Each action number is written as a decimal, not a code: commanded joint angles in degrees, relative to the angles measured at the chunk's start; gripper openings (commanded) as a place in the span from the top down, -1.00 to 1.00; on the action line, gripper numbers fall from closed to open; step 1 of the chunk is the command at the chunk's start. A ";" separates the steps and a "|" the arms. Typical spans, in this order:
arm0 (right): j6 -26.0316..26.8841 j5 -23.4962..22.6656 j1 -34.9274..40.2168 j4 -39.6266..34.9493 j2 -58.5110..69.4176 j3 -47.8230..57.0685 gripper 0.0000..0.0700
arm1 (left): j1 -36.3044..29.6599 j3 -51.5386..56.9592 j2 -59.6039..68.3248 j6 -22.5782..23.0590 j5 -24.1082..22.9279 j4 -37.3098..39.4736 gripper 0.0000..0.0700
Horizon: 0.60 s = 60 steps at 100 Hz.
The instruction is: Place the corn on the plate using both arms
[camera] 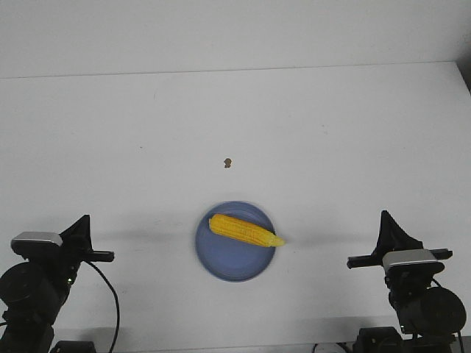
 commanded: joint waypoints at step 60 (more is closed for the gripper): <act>0.39 0.20 0.04 0.59 0.13 0.26 1.00 | 0.02 0.24 0.02 0.48 0.07 0.94 0.97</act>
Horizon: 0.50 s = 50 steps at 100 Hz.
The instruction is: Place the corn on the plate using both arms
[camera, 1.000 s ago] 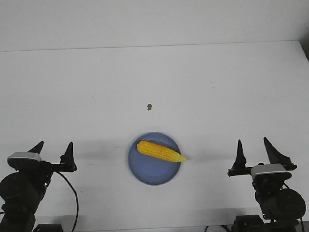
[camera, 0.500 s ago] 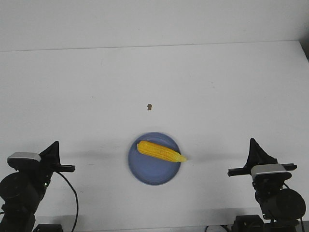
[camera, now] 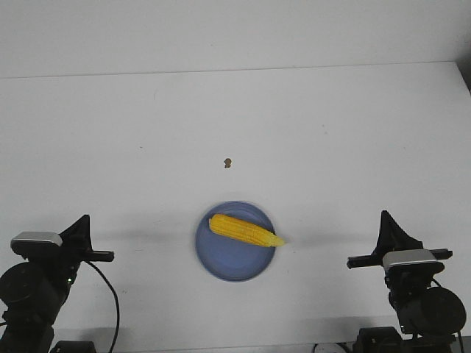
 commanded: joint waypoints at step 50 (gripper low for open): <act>0.39 0.22 0.04 0.59 0.11 0.26 1.00 | 0.02 0.22 0.02 0.50 -0.02 2.36 0.97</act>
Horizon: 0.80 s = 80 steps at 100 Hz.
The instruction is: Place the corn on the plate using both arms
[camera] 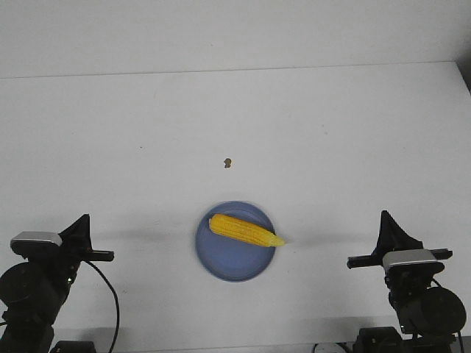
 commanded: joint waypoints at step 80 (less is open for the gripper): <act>0.37 0.20 0.04 0.59 0.11 0.26 1.00 | 0.00 -27.80 -25.75 -2.12 1.11 18.71 0.97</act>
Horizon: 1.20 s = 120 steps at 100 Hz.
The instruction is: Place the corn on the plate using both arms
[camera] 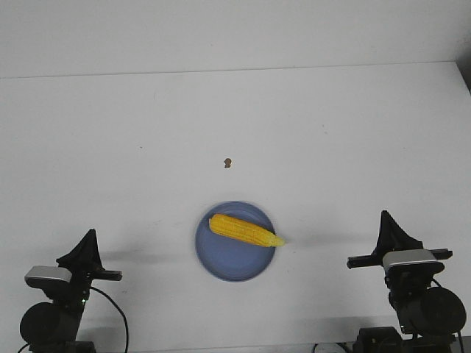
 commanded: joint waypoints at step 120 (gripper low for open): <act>0.39 0.20 0.04 0.63 0.11 0.26 1.00 | 0.00 -7.56 -0.98 -0.79 -1.29 8.00 0.97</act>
